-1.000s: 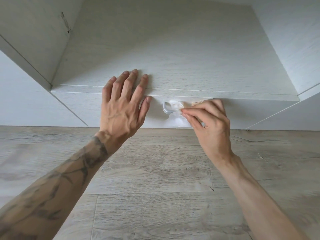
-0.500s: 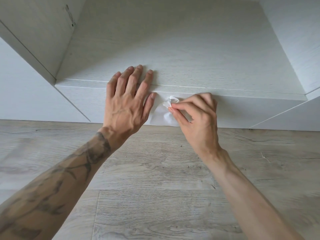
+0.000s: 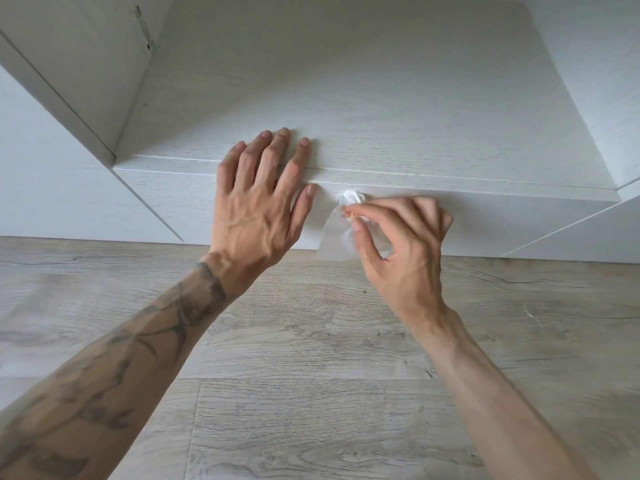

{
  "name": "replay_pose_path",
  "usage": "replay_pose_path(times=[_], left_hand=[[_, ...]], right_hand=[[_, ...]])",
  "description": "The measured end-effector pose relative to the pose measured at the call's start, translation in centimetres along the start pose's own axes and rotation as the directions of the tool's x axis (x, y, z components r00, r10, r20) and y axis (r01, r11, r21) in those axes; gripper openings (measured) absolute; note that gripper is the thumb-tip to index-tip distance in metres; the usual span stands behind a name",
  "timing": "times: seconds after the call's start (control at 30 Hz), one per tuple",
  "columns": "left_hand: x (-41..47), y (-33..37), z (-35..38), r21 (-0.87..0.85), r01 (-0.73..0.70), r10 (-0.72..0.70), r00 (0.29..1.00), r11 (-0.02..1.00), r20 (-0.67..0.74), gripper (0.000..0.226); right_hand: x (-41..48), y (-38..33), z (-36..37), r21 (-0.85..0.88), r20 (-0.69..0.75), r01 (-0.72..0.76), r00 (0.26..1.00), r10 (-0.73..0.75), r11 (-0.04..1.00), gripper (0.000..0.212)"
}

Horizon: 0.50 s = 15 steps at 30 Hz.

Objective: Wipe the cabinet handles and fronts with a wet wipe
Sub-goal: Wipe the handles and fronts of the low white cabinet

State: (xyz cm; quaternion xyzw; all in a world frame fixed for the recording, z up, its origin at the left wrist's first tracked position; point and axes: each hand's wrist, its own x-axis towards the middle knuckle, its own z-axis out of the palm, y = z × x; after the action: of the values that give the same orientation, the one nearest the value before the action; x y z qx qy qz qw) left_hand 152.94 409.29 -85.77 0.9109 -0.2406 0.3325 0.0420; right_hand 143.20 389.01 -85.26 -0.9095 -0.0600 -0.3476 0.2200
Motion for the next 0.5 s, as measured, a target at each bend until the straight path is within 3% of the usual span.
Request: replay_pose_path(times=[0.17, 0.3, 0.5], left_hand=[[-0.1, 0.0, 0.1, 0.001, -0.004, 0.004, 1.000, 1.000, -0.016, 0.057], [-0.1, 0.0, 0.1, -0.002, -0.002, 0.002, 1.000, 1.000, -0.012, 0.057], [-0.2, 0.0, 0.1, -0.006, -0.004, 0.004, 1.000, 1.000, -0.025, 0.057]], right_hand=[[0.8, -0.9, 1.2, -0.018, -0.104, -0.018, 0.994, 0.016, 1.000, 0.014], [1.2, -0.9, 1.0, 0.002, -0.092, -0.016, 0.996, 0.016, 1.000, 0.013], [1.3, -2.3, 1.4, 0.013, -0.137, -0.136, 0.981, 0.136, 0.991, 0.017]])
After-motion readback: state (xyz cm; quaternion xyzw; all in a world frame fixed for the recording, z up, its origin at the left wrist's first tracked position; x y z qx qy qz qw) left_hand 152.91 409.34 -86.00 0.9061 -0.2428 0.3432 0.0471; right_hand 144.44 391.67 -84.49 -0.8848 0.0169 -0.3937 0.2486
